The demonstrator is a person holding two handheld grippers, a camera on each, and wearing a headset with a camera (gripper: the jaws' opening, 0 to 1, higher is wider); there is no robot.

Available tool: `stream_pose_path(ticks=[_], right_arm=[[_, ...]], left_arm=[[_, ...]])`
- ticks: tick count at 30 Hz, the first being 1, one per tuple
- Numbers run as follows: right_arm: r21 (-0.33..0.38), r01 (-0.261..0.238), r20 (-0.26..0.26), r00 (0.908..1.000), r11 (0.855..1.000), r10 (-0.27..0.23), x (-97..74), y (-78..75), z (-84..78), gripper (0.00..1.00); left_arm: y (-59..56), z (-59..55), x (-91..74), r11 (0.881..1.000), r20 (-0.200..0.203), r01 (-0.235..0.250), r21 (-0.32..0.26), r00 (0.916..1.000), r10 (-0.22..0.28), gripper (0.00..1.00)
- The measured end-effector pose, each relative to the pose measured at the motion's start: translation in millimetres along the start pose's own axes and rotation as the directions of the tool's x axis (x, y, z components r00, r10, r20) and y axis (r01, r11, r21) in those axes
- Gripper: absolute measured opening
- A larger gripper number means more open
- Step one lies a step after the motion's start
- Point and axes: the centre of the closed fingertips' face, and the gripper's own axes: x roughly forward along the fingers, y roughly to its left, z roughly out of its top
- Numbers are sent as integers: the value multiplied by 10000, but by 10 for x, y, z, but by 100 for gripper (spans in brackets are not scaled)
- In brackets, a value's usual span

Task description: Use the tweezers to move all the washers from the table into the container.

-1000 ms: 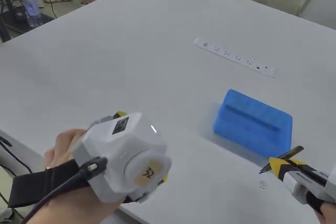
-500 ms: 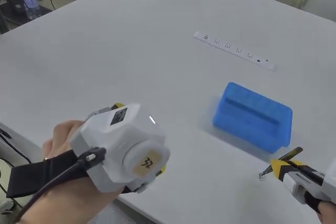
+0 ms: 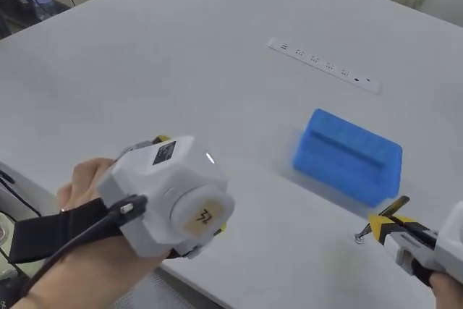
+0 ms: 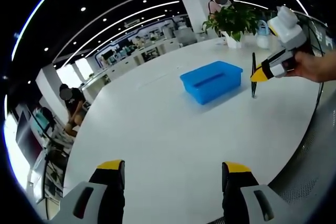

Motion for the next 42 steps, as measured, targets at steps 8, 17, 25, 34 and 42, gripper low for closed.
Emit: stream_pose_path(ticks=[8, 17, 25, 34, 42], right_arm=[[99, -55, -162, 9999, 9999, 56, 14, -11, 17, 4], [460, -143, 114, 9998, 9988, 138, -77, -29, 190, 4], [25, -359, 820, 9960, 9994, 356, -113, 64, 582, 4], [-397, -431, 1600, 9859, 9983, 490, -51, 107, 1002, 4], [-563, -278, 1807, 9828, 9980, 376, 138, 18, 1172, 4]], left_arm=[[-7, 13, 9, 10000, 63, 8, 76, 10000, -8, 77], [-6, 20, 9, 10000, 105, 16, 41, 9999, -16, 77], [8, 33, 8, 10000, 187, -53, -19, 9998, 53, 76], [10, 30, 16, 10000, 192, -54, -73, 9998, 55, 76], [11, 25, 14, 9999, 184, -65, -91, 9998, 66, 76]])
